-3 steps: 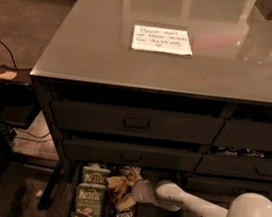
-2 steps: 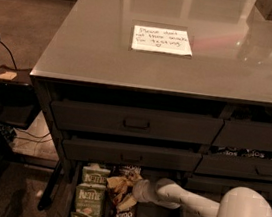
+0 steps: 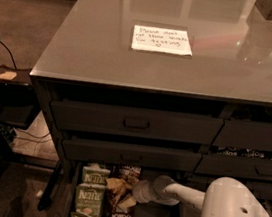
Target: Pick brown chip bag from bottom drawer and place on counter
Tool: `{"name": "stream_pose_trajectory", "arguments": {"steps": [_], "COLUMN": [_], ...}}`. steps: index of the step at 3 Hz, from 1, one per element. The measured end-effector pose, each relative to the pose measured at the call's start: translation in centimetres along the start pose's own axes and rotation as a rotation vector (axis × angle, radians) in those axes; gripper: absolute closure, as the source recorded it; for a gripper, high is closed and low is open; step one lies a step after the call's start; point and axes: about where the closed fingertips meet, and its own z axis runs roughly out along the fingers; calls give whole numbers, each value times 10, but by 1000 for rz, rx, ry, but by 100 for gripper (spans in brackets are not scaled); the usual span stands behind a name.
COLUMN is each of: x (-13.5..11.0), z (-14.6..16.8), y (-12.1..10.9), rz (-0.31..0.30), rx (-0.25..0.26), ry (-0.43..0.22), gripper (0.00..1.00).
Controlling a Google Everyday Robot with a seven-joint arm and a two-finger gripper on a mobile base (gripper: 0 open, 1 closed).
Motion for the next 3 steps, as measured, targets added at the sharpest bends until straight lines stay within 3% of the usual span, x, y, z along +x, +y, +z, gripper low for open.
{"name": "stream_pose_trajectory", "arguments": {"steps": [1, 3], "x": [4, -3], "z": [-4, -39], "y": [10, 36], "rz": [31, 27], "rx": [-40, -73], "ry": [2, -78], "gripper": [43, 89]}}
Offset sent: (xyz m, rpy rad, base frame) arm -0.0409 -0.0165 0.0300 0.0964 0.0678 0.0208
